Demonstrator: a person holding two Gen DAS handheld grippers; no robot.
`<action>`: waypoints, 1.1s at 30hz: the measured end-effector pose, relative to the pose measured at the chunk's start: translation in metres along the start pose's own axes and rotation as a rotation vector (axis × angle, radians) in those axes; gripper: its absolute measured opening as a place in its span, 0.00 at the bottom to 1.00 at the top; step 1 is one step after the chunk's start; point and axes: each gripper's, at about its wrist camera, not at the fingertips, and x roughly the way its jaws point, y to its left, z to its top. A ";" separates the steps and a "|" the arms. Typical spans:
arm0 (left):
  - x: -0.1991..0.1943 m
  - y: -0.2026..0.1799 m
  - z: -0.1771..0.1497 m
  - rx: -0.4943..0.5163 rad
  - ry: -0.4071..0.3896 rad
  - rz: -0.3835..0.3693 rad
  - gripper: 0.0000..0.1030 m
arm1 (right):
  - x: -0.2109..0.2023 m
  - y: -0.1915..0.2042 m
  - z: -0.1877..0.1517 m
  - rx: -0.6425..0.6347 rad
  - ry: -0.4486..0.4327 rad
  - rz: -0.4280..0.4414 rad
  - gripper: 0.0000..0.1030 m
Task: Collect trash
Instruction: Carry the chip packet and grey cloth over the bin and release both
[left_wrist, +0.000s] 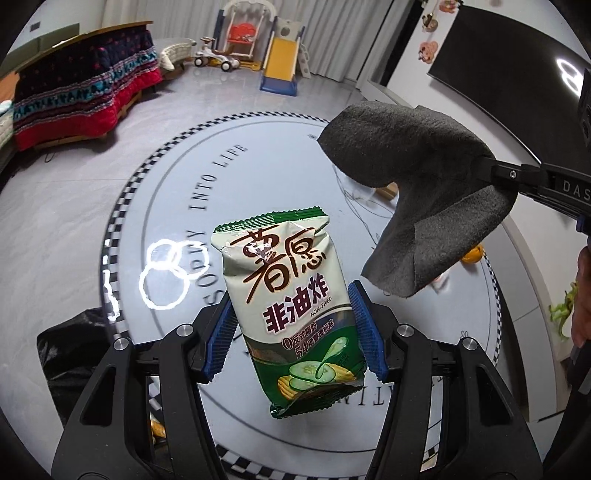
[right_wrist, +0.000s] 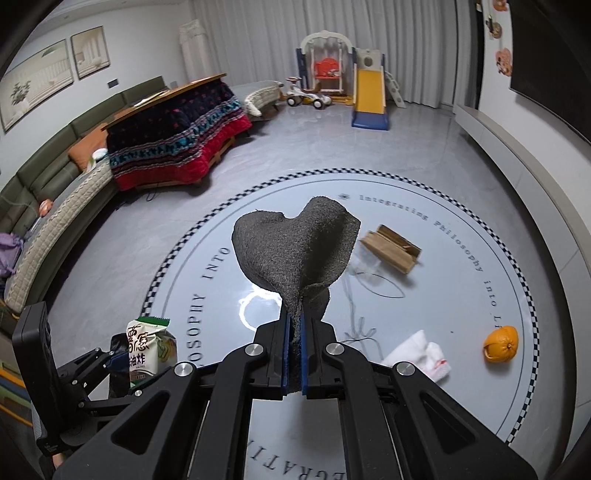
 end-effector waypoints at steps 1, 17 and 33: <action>-0.006 0.005 -0.002 -0.007 -0.008 0.007 0.56 | -0.001 0.008 0.000 -0.011 -0.003 0.011 0.05; -0.091 0.108 -0.050 -0.170 -0.101 0.136 0.56 | -0.006 0.145 -0.018 -0.200 0.002 0.182 0.05; -0.116 0.197 -0.117 -0.345 -0.064 0.278 0.56 | 0.041 0.255 -0.073 -0.356 0.148 0.309 0.05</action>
